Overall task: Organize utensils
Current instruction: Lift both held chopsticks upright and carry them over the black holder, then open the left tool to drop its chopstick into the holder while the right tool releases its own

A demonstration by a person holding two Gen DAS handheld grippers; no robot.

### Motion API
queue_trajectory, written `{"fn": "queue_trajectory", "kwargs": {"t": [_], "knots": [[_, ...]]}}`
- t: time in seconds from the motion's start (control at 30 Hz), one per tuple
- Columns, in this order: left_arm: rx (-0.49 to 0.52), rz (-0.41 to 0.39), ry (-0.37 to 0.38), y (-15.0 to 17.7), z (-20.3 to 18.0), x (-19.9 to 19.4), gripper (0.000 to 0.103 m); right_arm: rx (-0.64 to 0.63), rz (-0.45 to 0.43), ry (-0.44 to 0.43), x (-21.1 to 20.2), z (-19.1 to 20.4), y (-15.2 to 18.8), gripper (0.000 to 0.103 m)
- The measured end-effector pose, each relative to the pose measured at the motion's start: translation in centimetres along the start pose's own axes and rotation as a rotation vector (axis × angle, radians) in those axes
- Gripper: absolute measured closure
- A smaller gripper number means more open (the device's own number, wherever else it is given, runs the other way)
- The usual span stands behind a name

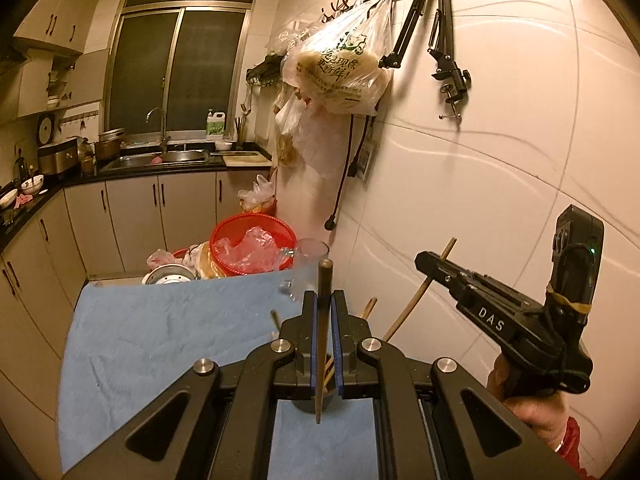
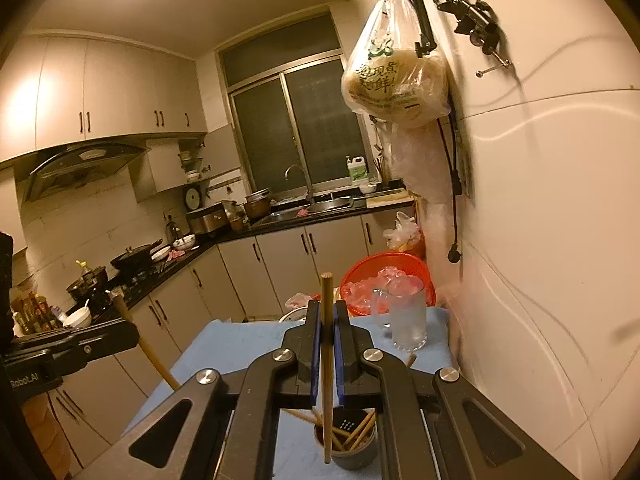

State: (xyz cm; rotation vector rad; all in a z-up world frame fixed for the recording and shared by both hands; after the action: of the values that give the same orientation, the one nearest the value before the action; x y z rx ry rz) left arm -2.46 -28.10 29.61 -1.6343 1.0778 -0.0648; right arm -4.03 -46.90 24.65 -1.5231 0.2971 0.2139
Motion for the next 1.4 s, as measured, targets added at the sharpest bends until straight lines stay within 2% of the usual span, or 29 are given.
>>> {"fn": "queue_trajectory", "kwargs": {"t": [0.2,0.37,0.6,1.0,1.4], "knots": [[-0.008,0.000,-0.012,-0.9,-0.7,3.2,0.096,0.018,0.008,0.002,1.7,-1.4,-0.2,0.097],[-0.031,0.038,-0.028,-0.3,0.2,6.4,0.096,0.023,0.028,0.007,3.5,-2.3,0.3,0.097],[-0.045,0.088,-0.059,1.6,1.5,9.7,0.096,0.022,0.094,0.007,6.5,-2.7,3.3,0.097],[-0.034,0.124,-0.120,4.2,3.7,11.4,0.096,0.052,0.178,0.012,9.2,-3.2,7.7,0.097],[-0.045,0.143,-0.145,4.4,4.7,12.0,0.096,0.069,0.212,0.007,9.9,-3.2,8.8,0.096]]}}
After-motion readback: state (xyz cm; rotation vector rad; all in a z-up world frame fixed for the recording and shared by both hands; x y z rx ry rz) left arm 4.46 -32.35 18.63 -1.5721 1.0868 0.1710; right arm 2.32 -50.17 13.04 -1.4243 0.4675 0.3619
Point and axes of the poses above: each gripper's, at about its wrist camera, not at the fingertips, and x roughly the way its jaws point, z to its left, y to its underside, the point moved 4 cm from there along x, roughly the way its jaws point, and after that the axes turned 14 degrees about -x, right-handed, at the moved point
